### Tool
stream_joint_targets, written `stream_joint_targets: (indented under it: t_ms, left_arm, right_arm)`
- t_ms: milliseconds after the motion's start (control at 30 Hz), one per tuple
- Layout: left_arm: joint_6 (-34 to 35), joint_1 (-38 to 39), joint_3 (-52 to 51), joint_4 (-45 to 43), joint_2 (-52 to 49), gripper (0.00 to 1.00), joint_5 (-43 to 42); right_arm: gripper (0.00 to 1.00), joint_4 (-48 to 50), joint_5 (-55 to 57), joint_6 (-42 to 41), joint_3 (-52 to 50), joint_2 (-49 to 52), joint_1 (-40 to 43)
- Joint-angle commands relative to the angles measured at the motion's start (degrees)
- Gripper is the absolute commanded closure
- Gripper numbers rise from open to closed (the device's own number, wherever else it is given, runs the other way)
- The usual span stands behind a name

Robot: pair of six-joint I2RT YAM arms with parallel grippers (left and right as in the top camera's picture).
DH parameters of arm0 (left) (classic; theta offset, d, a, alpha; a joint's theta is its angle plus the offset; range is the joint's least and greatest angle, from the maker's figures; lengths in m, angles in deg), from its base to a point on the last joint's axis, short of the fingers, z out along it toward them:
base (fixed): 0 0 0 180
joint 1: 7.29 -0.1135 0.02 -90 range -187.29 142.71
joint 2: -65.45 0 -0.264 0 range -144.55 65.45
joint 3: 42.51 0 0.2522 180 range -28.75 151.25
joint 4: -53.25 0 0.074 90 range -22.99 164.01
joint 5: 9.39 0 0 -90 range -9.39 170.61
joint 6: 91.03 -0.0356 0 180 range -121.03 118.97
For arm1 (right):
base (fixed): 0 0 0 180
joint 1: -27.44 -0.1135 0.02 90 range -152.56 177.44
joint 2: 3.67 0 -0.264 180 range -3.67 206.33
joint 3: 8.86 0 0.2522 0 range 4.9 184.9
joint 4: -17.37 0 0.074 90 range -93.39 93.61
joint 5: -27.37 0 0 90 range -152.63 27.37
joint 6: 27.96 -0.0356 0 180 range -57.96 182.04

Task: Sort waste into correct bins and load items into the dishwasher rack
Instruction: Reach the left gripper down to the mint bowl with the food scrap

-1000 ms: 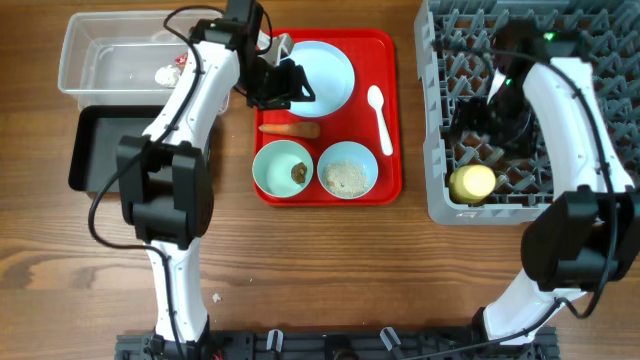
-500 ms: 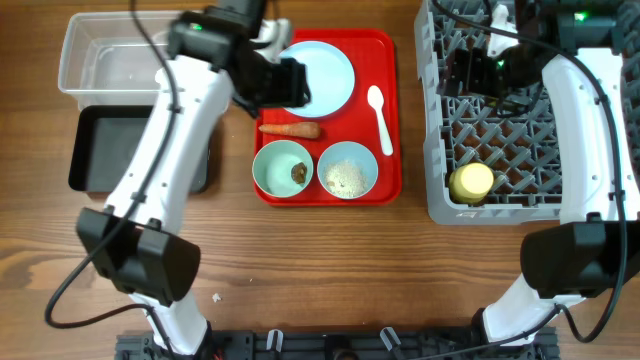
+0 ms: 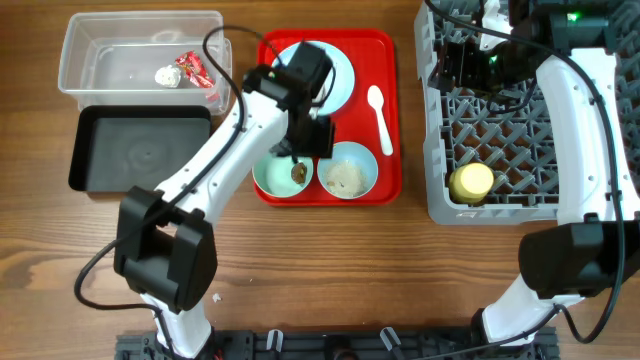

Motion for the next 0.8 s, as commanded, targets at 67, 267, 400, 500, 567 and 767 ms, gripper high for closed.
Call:
stream_joint_targets:
  t_ms: [67, 267, 400, 500, 567, 767]
  left_arm:
    - [-4.24, 0.11, -4.48, 3.3, -0.61, 0.42, 1.29]
    - [-13.97, 0.11, -5.97, 5.38, -0.61, 0.43, 1.09]
    - [-18.69, 0.11, -9.16, 3.8, -0.63, 0.44, 1.16]
    - [-19.65, 0.09, -11.89, -1.05, -0.63, 0.47, 1.33]
    - [-19.65, 0.09, -13.07, -3.93, -0.63, 0.5, 1.33]
    - [-19.63, 0.09, -15.5, -8.13, -0.63, 0.71, 1.33]
  right_arm:
    - [0.08, 0.48, -0.87, 1.22, 0.92, -1.01, -0.35]
    - [0.08, -0.02, -0.85, 1.22, 0.92, -1.01, -0.35]
    - [0.08, -0.07, -0.85, 1.31, 0.92, -0.98, -0.35]
    - [0.08, 0.04, -0.9, 1.25, 0.92, -0.94, -0.46]
    - [0.08, 0.17, -0.92, 1.22, 0.92, -0.94, -0.55]
    - [0.08, -0.37, -0.87, 1.29, 0.92, -0.96, -0.61]
